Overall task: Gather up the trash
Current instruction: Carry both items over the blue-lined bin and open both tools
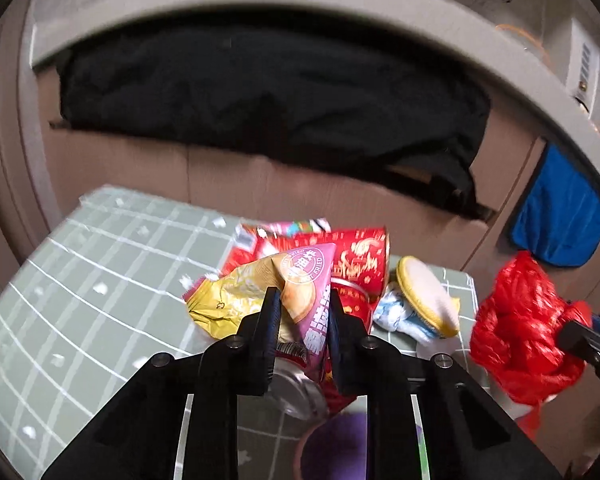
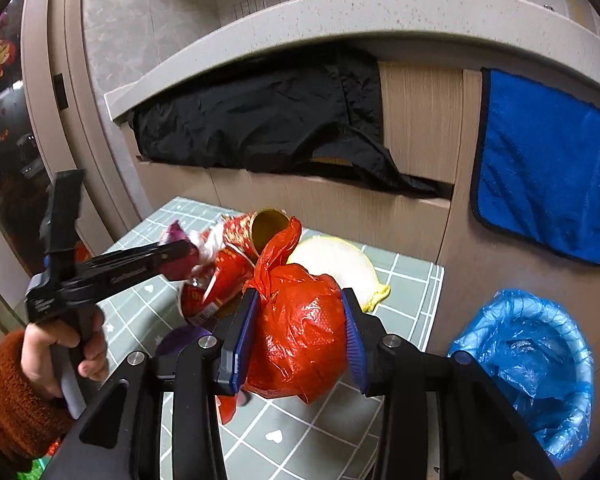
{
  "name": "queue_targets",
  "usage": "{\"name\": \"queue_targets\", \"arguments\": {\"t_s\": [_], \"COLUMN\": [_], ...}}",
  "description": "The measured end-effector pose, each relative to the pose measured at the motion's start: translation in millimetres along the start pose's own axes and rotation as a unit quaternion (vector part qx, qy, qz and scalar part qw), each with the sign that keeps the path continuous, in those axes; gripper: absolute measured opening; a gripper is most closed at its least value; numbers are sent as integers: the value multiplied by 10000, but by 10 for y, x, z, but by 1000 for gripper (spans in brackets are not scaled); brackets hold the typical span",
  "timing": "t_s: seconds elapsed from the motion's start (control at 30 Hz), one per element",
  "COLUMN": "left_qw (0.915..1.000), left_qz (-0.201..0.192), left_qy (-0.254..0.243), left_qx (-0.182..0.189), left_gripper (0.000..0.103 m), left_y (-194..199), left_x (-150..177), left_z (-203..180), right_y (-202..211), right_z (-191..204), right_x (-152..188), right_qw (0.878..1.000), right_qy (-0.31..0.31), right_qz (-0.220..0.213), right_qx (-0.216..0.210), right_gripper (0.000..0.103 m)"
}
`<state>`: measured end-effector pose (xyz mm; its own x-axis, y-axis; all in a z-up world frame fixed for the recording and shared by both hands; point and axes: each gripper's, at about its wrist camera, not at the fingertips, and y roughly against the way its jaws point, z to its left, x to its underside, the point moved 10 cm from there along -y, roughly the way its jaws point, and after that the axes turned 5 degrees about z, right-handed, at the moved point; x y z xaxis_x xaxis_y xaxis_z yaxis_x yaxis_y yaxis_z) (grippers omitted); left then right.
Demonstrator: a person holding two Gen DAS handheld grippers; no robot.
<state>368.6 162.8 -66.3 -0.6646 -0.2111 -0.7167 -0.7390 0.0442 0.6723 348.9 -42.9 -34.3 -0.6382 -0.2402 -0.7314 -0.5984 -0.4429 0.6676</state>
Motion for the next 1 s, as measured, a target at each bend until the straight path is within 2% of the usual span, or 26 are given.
{"name": "queue_targets", "arguments": {"t_s": [0.23, 0.37, 0.57, 0.67, 0.83, 1.0], "left_qw": [9980, 9944, 9873, 9824, 9780, 9757], "left_qz": [-553, -935, -1308, -1476, -1488, -1193], "left_qy": [-302, -485, -772, -985, -1129, -1258], "left_qx": [12, 75, 471, 579, 930, 1339], "left_gripper": [22, 22, 23, 23, 23, 23], "left_y": [619, 915, 1173, 1244, 1243, 1022], "left_x": [-169, -305, -513, -586, -641, -523], "left_z": [-225, -420, -1000, -1310, -1851, -2420], "right_y": [159, 400, 785, 998, 1247, 1477], "right_z": [53, -15, -264, -477, -851, -1354], "right_x": [-158, -310, -442, -454, -421, -325], "right_qw": [9998, 9987, 9958, 9929, 9888, 9835], "right_qy": [37, -12, -90, -99, -141, -382], "right_qz": [-212, -496, -832, -985, -1106, -1193], "right_qx": [50, 150, 371, 660, 993, 1302], "right_gripper": [37, 37, 38, 38, 38, 38]}}
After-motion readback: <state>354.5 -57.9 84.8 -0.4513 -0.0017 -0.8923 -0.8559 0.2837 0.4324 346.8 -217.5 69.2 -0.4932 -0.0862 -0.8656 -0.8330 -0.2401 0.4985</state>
